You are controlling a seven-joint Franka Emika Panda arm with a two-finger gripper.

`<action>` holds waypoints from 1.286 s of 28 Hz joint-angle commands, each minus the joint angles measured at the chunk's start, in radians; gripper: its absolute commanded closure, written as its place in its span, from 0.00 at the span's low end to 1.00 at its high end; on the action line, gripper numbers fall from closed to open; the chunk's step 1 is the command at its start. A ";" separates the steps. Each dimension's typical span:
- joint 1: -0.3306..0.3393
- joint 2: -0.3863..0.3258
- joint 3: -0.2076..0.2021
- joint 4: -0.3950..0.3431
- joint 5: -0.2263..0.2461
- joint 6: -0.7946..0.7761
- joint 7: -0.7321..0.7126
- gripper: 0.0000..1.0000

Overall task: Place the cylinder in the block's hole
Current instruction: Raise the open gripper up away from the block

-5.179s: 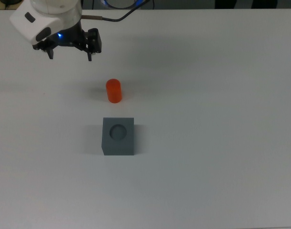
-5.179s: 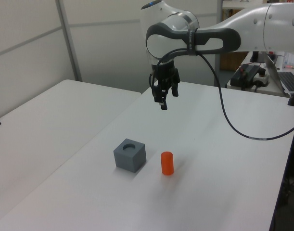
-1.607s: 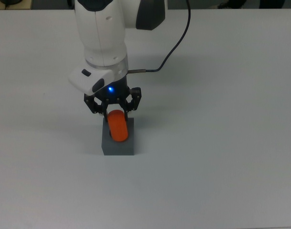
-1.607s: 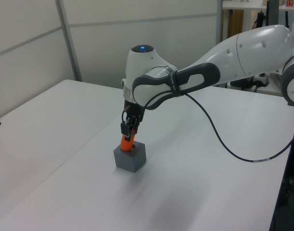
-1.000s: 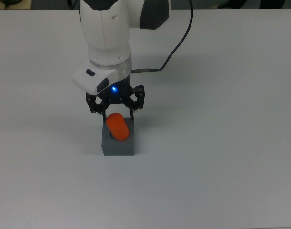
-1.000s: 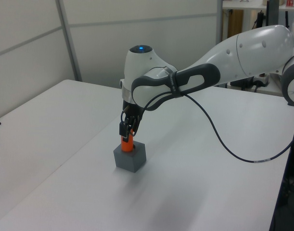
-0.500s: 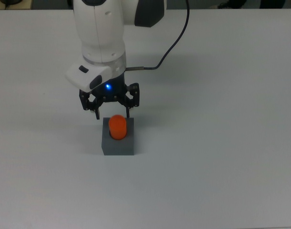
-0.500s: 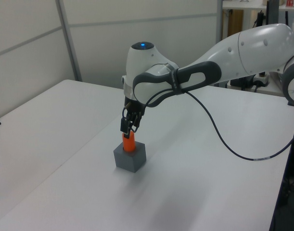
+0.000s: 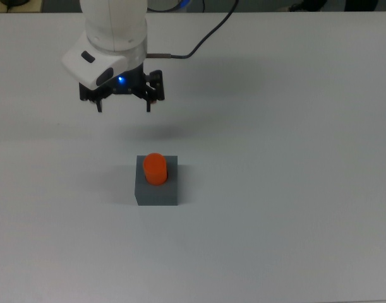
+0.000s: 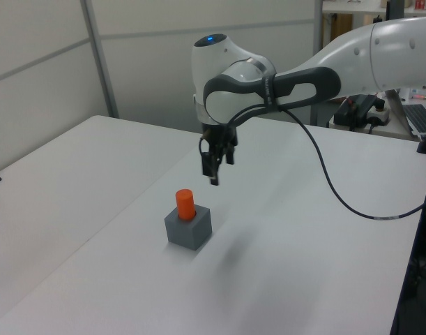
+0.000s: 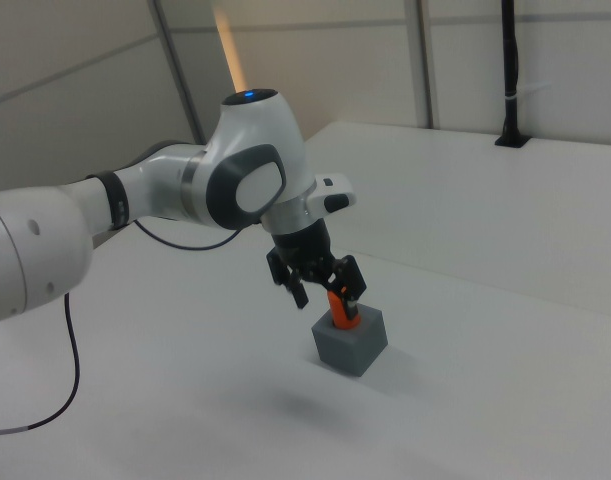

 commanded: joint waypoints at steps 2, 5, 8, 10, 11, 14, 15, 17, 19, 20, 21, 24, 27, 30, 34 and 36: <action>0.002 -0.004 -0.018 0.008 -0.057 -0.087 0.004 0.00; 0.001 -0.007 -0.020 0.008 -0.055 -0.087 0.003 0.00; -0.002 -0.003 -0.020 0.008 -0.044 -0.087 -0.012 0.00; -0.006 0.000 -0.018 0.008 -0.037 -0.085 -0.020 0.00; -0.006 0.000 -0.018 0.008 -0.029 -0.085 -0.022 0.00; -0.006 0.000 -0.016 0.007 0.029 -0.087 -0.023 0.00; -0.006 0.000 -0.016 0.007 0.043 -0.087 -0.023 0.00; -0.004 -0.001 -0.016 0.007 0.063 -0.092 -0.023 0.00; -0.003 -0.003 -0.010 0.007 0.069 -0.092 -0.022 0.00; 0.002 -0.003 -0.009 0.007 0.069 -0.098 -0.022 0.00; 0.002 -0.003 -0.009 0.008 0.071 -0.104 -0.022 0.00; 0.005 -0.006 -0.006 0.008 0.071 -0.110 -0.020 0.00; 0.005 -0.007 -0.004 0.010 0.071 -0.127 -0.020 0.00; 0.005 -0.006 -0.004 0.010 0.071 -0.131 -0.023 0.00; 0.005 -0.006 -0.004 0.008 0.072 -0.133 -0.023 0.00; 0.004 -0.006 -0.006 0.010 0.072 -0.133 -0.025 0.00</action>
